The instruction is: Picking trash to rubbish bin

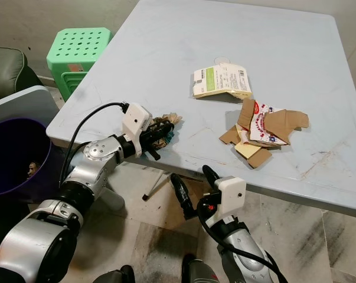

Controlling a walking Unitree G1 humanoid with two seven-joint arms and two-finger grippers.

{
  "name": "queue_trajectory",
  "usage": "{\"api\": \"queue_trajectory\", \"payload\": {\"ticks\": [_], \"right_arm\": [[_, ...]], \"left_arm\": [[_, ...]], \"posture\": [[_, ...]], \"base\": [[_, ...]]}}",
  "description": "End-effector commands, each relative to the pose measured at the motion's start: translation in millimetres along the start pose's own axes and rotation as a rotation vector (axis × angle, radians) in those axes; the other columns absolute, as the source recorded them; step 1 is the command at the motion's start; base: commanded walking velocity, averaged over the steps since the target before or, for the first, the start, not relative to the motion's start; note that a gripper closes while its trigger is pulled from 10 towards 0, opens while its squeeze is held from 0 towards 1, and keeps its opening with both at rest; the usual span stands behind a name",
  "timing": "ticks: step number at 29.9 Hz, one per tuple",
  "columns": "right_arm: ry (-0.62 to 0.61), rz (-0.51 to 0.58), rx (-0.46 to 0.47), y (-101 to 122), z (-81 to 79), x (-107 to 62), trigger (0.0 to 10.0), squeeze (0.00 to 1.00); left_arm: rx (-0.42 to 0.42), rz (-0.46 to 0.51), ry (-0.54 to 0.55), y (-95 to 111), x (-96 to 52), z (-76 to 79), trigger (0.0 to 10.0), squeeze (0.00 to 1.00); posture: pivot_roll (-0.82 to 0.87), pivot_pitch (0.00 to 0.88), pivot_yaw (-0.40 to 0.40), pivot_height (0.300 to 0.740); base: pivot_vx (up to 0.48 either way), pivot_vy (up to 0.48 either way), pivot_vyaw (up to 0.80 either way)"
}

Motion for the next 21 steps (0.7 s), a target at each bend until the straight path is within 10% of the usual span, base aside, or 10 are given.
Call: {"api": "queue_trajectory", "payload": {"ticks": [1,13,14,21], "right_arm": [[0.042,-0.005,0.024,1,-9.7,0.6,10.0,0.0],[0.075,0.011,0.002,10,-10.7,10.1,10.0,0.0],[0.071,0.016,0.0,11,-9.6,11.1,10.0,0.0],[0.016,0.076,-0.046,23,4.3,19.4,10.0,0.0]], "left_arm": [[-0.005,-0.05,0.019,-12,-4.9,-3.6,0.0,0.0],[0.026,-0.041,0.119,-5,-11.4,-29.6,0.0,0.0],[0.027,-0.046,0.134,-4,-12.0,-32.5,10.0,0.0],[-0.026,0.069,0.334,14,-27.2,-60.6,10.0,0.0]], "posture": [[-0.14,0.233,0.004,0.74],[-0.12,0.204,-0.004,0.74],[-0.12,0.2,-0.004,0.74],[-0.1,0.173,-0.004,0.74]], "base": [[0.0,0.0,0.0],[0.0,0.0,0.0],[0.0,0.0,0.0],[0.0,0.0,0.0]]}}
Point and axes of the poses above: a point about 5 cm out from each wrist's last joint towards the gripper, its own x axis pointing out of the wrist towards the gripper, its own y axis along the axis of the wrist's last joint, z = x × y, the point moved 6 cm from there along x, pointing out of the wrist towards the gripper, and after that the axes turned 14 degrees about x, right-handed, at the moved point
